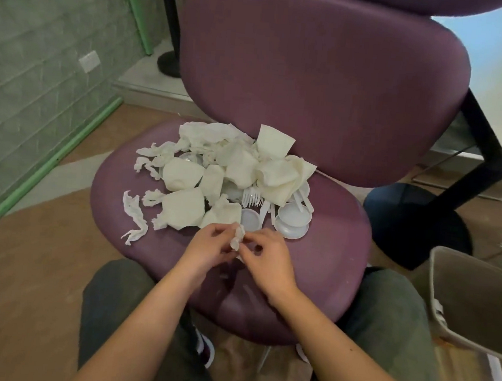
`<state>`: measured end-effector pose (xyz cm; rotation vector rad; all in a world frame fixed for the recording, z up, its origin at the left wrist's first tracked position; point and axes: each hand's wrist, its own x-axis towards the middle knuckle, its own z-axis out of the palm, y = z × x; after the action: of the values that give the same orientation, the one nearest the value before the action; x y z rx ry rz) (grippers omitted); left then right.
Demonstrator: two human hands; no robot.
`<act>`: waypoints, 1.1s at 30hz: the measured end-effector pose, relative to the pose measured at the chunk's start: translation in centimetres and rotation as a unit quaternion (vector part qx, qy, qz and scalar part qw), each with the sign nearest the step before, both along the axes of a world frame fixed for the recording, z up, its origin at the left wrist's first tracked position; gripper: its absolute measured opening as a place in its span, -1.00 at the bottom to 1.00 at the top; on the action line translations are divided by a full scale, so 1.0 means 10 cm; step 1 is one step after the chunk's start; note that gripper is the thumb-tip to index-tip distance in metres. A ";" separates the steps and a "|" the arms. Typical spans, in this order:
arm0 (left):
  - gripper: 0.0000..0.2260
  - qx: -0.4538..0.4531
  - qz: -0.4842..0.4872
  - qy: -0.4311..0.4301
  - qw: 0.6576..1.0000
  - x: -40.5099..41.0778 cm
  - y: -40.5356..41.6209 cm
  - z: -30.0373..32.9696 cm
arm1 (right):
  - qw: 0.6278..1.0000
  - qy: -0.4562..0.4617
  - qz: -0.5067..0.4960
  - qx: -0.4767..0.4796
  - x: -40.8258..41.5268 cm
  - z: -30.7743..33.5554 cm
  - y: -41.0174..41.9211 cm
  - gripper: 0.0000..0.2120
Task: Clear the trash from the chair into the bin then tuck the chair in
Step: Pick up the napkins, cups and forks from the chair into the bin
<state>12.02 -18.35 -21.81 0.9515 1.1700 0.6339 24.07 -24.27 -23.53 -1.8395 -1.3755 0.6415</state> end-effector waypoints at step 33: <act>-0.86 -0.023 0.148 -0.016 0.989 -0.14 0.24 0.14 | 0.999 -0.009 0.012 0.051 -0.24 0.17 0.30 -0.87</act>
<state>10.58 -15.99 -20.45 0.7308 1.3045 0.8516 21.65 -21.28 -21.84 -1.7541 -1.4188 0.5577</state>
